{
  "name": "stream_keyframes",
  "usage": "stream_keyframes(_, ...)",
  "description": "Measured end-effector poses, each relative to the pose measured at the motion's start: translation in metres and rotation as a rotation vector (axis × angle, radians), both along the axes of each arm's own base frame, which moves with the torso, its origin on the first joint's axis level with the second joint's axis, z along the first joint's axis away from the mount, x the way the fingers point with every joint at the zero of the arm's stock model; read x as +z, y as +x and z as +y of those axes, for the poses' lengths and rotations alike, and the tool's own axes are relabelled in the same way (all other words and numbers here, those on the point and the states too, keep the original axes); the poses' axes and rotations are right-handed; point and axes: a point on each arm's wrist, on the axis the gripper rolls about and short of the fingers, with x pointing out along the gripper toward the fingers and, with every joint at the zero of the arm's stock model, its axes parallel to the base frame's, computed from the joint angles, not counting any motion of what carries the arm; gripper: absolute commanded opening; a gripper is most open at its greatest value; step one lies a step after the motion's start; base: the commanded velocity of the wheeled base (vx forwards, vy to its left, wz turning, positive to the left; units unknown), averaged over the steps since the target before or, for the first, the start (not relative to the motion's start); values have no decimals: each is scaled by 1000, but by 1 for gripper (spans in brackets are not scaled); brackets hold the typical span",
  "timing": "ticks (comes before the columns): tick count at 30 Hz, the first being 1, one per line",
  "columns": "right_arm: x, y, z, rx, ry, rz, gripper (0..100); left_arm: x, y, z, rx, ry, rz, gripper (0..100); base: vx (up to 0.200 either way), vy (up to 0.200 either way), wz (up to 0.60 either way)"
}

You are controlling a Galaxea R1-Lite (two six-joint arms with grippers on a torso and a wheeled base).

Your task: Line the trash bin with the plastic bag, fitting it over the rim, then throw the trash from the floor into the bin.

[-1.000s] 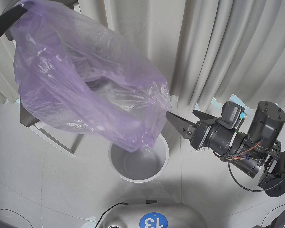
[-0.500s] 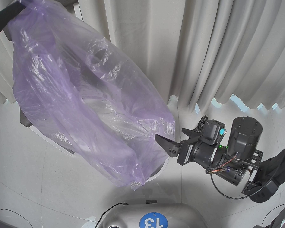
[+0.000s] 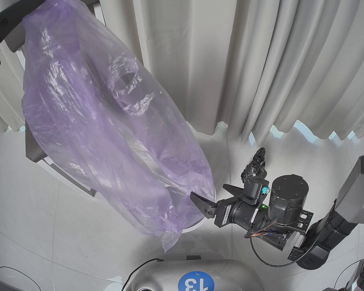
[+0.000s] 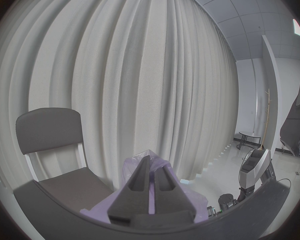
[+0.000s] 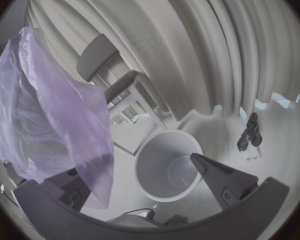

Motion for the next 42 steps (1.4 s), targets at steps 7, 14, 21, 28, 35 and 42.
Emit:
stream_keyframes(7,-2,2,2,0,-3,0,100,-1,1,-1,5,12,-6,0,0,0,0)
stream_keyframes(14,0,6,6,2,4,-13,100,-1,1,-1,6,14,-7,0,0,0,0)
stream_keyframes(21,3,7,10,9,16,-26,100,-1,1,-1,6,13,-8,0,0,0,0)
stream_keyframes(28,3,6,12,12,17,-27,100,-1,1,-1,6,14,-7,0,0,0,0)
stream_keyframes(35,4,7,12,13,19,-31,0,-1,1,-1,6,14,-7,0,0,0,0)
stream_keyframes(42,3,10,16,14,28,-36,0,-4,1,-2,3,19,-1,0,0,0,0)
